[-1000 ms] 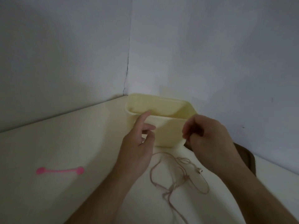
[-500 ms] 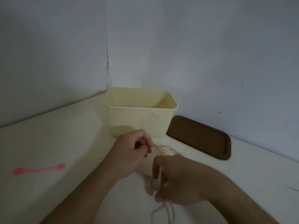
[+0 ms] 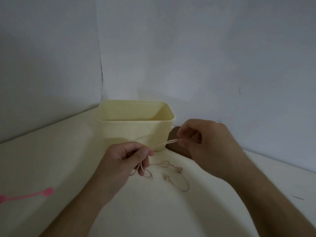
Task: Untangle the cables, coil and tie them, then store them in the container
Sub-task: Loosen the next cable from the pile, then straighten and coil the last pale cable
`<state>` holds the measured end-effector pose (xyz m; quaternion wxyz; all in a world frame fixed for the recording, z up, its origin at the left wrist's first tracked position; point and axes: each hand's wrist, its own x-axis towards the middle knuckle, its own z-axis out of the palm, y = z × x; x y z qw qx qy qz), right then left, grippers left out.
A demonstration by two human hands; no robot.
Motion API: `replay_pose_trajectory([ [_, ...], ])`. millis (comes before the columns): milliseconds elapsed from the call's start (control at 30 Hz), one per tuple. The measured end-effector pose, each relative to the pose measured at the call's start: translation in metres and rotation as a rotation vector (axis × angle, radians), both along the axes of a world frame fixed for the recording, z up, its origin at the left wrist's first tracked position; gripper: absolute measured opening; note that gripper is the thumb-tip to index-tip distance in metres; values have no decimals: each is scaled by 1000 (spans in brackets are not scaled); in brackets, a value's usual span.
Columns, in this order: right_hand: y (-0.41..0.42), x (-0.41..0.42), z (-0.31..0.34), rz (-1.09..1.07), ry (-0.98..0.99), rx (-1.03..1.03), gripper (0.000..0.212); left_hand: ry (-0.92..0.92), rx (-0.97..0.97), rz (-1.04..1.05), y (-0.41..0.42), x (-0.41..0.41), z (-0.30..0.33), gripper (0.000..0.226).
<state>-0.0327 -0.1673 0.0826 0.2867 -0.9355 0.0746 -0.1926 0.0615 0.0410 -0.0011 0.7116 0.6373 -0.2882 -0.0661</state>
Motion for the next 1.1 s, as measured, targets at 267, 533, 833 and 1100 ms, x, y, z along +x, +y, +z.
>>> replay_pose_trajectory([
  [267, -22, -5, 9, 58, 4, 264, 23, 24, -41, 76, 1, 5, -3, 19],
  [533, -6, 0, 3, 53, -182, 677, 22, -36, 138, 57, -2, 5, -5, 20],
  [833, 40, 5, -24, -6, -73, 150, 37, -178, 26, -146, -7, -7, -6, 31],
  [1100, 45, 9, -31, -3, -51, 203, 46, 66, -102, -266, -10, -10, -7, 24],
])
